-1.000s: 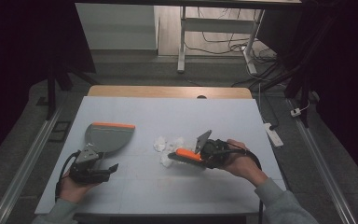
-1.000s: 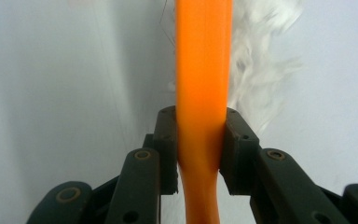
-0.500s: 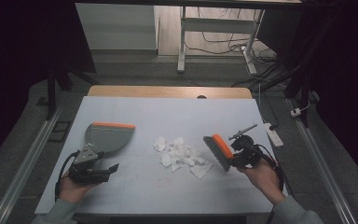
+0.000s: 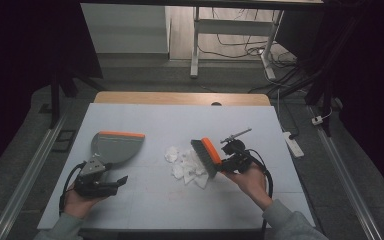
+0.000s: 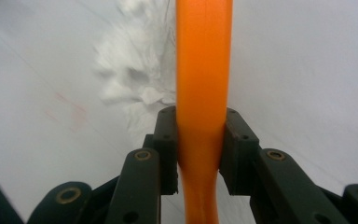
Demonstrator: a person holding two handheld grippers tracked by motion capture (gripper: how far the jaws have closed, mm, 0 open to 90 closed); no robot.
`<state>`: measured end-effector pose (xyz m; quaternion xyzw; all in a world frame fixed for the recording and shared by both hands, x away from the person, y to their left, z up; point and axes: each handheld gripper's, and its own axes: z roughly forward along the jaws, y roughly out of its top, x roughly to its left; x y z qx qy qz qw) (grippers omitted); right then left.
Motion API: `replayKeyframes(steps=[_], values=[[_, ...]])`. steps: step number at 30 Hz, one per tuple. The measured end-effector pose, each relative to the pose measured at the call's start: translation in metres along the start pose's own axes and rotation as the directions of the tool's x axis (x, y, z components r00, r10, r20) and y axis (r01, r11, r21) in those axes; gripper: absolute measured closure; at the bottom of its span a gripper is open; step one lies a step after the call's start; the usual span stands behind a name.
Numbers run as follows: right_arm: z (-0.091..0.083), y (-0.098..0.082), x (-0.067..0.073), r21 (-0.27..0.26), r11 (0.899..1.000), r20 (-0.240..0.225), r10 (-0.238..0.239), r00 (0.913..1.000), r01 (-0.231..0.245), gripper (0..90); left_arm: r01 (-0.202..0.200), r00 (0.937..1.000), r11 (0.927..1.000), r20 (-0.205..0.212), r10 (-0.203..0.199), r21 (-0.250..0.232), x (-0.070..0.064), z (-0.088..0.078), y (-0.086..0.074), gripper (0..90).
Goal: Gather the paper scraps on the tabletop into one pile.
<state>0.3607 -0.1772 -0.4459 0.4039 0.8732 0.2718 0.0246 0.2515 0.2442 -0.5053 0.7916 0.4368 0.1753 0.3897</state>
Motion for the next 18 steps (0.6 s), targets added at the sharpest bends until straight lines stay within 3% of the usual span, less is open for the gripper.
replayKeyframes(steps=[4,7,10,13,16,18], values=[[-0.022,0.002,-0.006,-0.07,0.998,-0.004,0.005,1.0,-0.005,70.8,0.003,1.0,1.0,-0.001,-0.003,-0.001,0.001,0.0,0.0,24.7],[-0.045,0.004,-0.012,-0.107,0.994,0.023,0.009,0.9997,-0.007,70.8,0.002,1.0,1.0,-0.001,-0.002,-0.001,0.0,0.0,0.0,24.7],[-0.056,0.009,-0.017,-0.128,0.992,0.045,0.005,0.999,0.0,70.8,0.0,1.0,1.0,-0.003,0.0,0.001,0.0,0.0,0.0,24.7],[-0.051,0.022,-0.014,-0.125,0.992,0.028,-0.003,0.9996,0.007,70.8,0.0,1.0,1.0,-0.005,0.0,0.001,0.0,0.001,0.0,24.7],[-0.029,0.047,0.0,-0.119,0.993,-0.016,-0.028,0.9995,0.026,70.8,0.001,1.0,1.0,-0.006,-0.001,0.001,0.0,0.0,0.0,24.7],[-0.005,0.07,0.015,-0.106,0.993,-0.046,-0.061,0.9971,0.056,70.8,0.002,1.0,1.0,-0.008,-0.002,0.0,0.0,0.0,0.0,24.7]])
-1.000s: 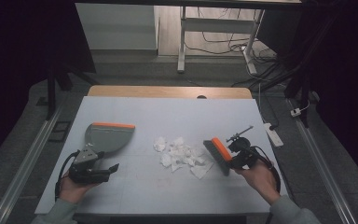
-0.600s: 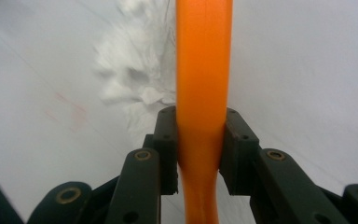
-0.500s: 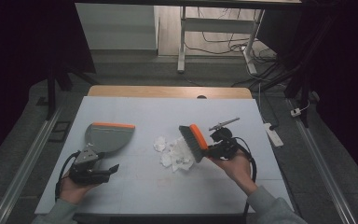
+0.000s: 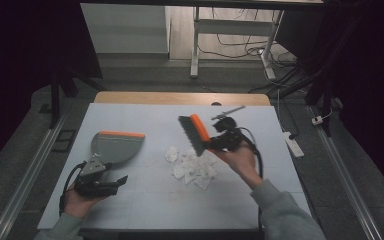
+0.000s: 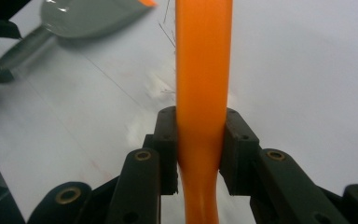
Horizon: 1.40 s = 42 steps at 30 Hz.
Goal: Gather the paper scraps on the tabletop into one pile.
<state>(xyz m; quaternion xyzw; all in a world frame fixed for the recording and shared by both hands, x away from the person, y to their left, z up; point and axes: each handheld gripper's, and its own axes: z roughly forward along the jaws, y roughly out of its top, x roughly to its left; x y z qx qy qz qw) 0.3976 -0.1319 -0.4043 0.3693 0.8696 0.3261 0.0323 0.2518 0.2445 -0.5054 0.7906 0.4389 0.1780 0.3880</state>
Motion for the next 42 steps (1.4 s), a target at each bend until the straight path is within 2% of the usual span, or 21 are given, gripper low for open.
replayKeyframes(steps=[2,5,7,9,10,12,13,15,17,18,19,21,23,27,28,31,34,42], values=[[0.027,0.018,0.012,0.025,0.999,-0.033,-0.025,0.9991,0.025,70.8,0.0,1.0,1.0,-0.002,0.0,0.0,0.0,0.0,-0.001,24.7],[0.068,0.037,0.025,0.052,0.998,-0.089,-0.033,0.9955,0.038,70.8,-0.006,0.9999,1.0,-0.009,0.006,0.004,0.001,0.0,-0.001,24.7],[0.091,0.045,0.032,0.079,0.997,-0.123,-0.013,0.9924,0.022,70.8,-0.004,1.0,1.0,-0.009,0.004,0.005,0.001,0.0,-0.002,24.7],[0.111,0.048,0.032,0.106,0.994,-0.114,-0.006,0.9934,0.019,70.8,-0.001,1.0,1.0,-0.01,0.001,0.004,0.002,0.0,-0.003,24.7],[0.118,0.048,0.029,0.122,0.993,-0.111,0.013,0.9937,0.001,70.8,-0.001,1.0,1.0,-0.01,0.001,0.004,0.002,-0.001,-0.003,24.7],[0.127,0.045,0.02,0.143,0.99,-0.076,0.024,0.9968,-0.013,70.8,0.002,0.9999,1.0,-0.011,-0.002,0.0,0.002,-0.001,-0.003,24.7],[0.126,0.044,0.014,0.145,0.989,-0.056,0.031,0.9979,-0.022,70.8,0.0,1.0,1.0,-0.01,0.0,-0.001,0.002,-0.002,-0.003,24.7],[0.119,0.04,0.0,0.152,0.986,-0.06,0.075,0.9954,-0.065,70.8,-0.001,1.0,1.0,-0.009,0.001,-0.002,0.002,-0.002,-0.003,24.8],[0.107,0.033,-0.009,0.15,0.986,-0.028,0.079,0.9965,-0.074,70.8,-0.003,1.0,1.0,-0.008,0.003,-0.002,0.002,-0.001,-0.003,24.8],[0.101,0.03,-0.014,0.143,0.986,-0.027,0.085,0.996,-0.08,70.8,-0.005,1.0,1.0,-0.007,0.005,0.0,0.002,-0.001,-0.003,24.8],[0.095,0.026,-0.017,0.123,0.988,-0.043,0.096,0.9944,-0.09,70.8,-0.006,1.0,1.0,-0.007,0.006,0.002,0.001,0.0,-0.002,24.8],[0.082,0.023,-0.017,0.064,0.992,-0.105,0.115,0.9878,-0.109,70.8,-0.011,0.9999,0.9999,-0.008,0.011,0.005,0.0,0.001,-0.001,24.8],[0.067,0.023,-0.013,-0.003,0.995,-0.137,0.095,0.986,-0.096,70.8,-0.012,0.9999,0.9999,-0.009,0.013,0.007,-0.002,0.001,0.0,24.8],[0.039,0.021,-0.006,-0.071,0.996,-0.132,0.036,0.9905,-0.046,70.8,-0.015,0.9998,0.9998,-0.013,0.015,0.012,-0.003,0.001,0.0,24.8],[0.035,0.019,-0.006,-0.075,0.996,-0.13,0.036,0.9909,-0.046,70.8,-0.014,0.9998,0.9998,-0.013,0.014,0.013,-0.002,0.001,-0.001,24.8],[0.018,0.009,-0.009,-0.082,0.996,-0.08,0.019,0.9967,-0.025,70.8,-0.009,0.9999,0.9998,-0.014,0.01,0.015,-0.002,0.002,-0.001,24.8],[0.007,-0.003,-0.014,-0.087,0.996,-0.063,0.027,0.9977,-0.033,70.8,-0.008,0.9998,0.9998,-0.016,0.009,0.016,-0.002,0.002,-0.001,24.8],[-0.022,-0.041,-0.027,-0.114,0.993,-0.053,0.014,0.9985,-0.02,70.8,-0.007,0.9998,0.9997,-0.02,0.008,0.023,-0.002,0.003,0.0,24.8]])
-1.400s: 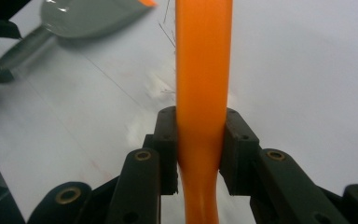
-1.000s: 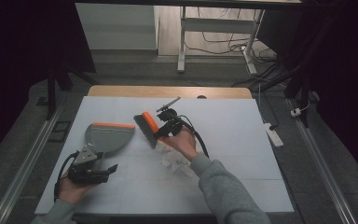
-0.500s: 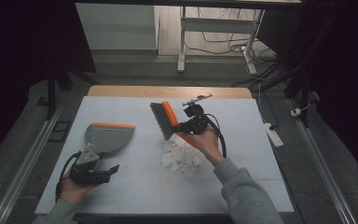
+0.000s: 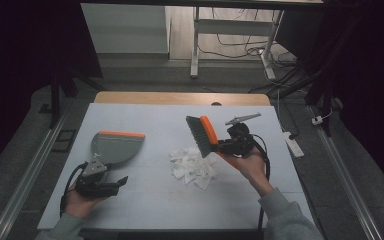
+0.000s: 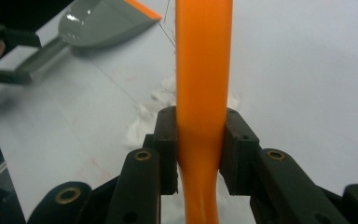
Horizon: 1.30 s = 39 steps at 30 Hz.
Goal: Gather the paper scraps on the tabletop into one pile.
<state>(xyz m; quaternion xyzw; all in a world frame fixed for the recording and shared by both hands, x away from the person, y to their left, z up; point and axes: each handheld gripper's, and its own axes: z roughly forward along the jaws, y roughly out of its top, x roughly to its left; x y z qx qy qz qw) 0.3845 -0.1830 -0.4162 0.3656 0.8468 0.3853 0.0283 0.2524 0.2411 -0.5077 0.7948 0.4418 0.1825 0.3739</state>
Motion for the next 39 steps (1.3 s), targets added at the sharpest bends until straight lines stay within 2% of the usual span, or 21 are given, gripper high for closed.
replayKeyframes(steps=[2,8,17,25,30,39], values=[[-0.007,-0.011,-0.003,-0.005,1.0,-0.006,0.0,1.0,0.0,70.8,-0.002,1.0,1.0,0.001,0.002,0.002,0.0,0.0,0.0,24.8],[-0.028,-0.043,-0.015,-0.029,1.0,0.014,-0.006,0.9999,0.007,70.8,0.001,1.0,1.0,-0.001,-0.001,0.005,0.0,0.002,0.001,24.8],[-0.057,-0.088,-0.03,-0.079,0.997,0.075,0.011,0.9971,-0.005,70.8,-0.001,1.0,1.0,-0.005,0.001,0.006,-0.002,0.003,0.004,24.8],[-0.075,-0.121,-0.037,-0.114,0.993,0.122,0.016,0.9924,-0.002,70.8,-0.006,0.9999,0.9999,-0.008,0.006,0.009,-0.004,0.004,0.006,24.7],[-0.078,-0.133,-0.039,-0.116,0.993,0.139,-0.006,0.9903,0.022,70.8,-0.003,0.9999,1.0,-0.012,0.003,0.009,-0.005,0.005,0.007,24.7],[-0.079,-0.133,-0.039,-0.134,0.99,0.144,-0.02,0.9893,0.04,70.8,-0.009,0.9999,0.9999,-0.011,0.009,0.007,-0.006,0.005,0.008,24.7]])
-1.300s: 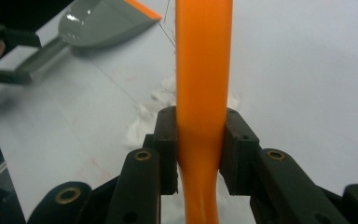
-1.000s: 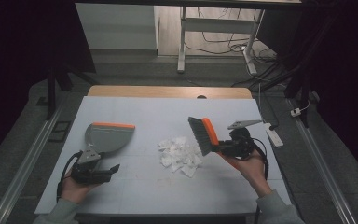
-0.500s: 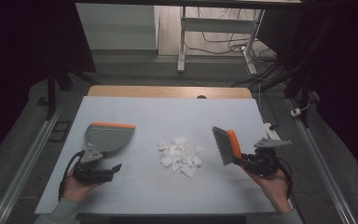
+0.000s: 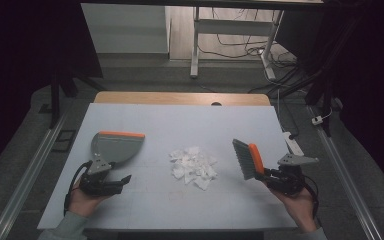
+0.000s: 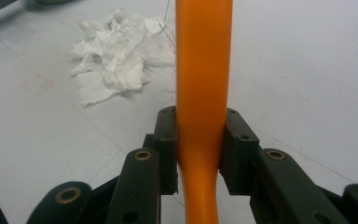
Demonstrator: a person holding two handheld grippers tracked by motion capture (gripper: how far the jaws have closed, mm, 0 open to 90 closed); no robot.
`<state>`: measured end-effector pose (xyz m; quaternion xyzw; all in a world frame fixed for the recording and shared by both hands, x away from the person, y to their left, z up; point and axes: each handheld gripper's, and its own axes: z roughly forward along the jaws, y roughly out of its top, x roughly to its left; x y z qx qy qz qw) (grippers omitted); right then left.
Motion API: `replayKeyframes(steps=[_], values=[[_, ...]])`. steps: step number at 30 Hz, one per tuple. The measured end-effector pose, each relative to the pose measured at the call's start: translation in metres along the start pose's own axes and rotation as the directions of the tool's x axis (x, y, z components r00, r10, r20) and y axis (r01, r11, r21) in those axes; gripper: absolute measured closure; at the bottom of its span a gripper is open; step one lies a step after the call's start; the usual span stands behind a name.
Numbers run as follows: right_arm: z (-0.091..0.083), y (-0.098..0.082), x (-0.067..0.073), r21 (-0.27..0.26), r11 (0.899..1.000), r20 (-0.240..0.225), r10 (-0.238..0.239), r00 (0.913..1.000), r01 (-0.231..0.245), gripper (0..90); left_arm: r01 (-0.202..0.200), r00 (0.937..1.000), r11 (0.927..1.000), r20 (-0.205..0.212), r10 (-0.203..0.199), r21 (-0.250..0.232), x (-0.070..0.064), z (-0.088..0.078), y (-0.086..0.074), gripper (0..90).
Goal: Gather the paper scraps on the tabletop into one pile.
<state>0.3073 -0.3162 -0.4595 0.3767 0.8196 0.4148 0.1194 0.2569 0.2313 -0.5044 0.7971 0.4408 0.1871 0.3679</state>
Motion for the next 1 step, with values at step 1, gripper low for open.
replayKeyframes(steps=[1], values=[[0.0,-0.0004,0.0,0.001,1.0,0.003,-0.004,1.0,0.004,70.8,0.0,1.0,1.0,0.0,0.0,0.0,0.0001,-0.0001,0.0,24.7]])
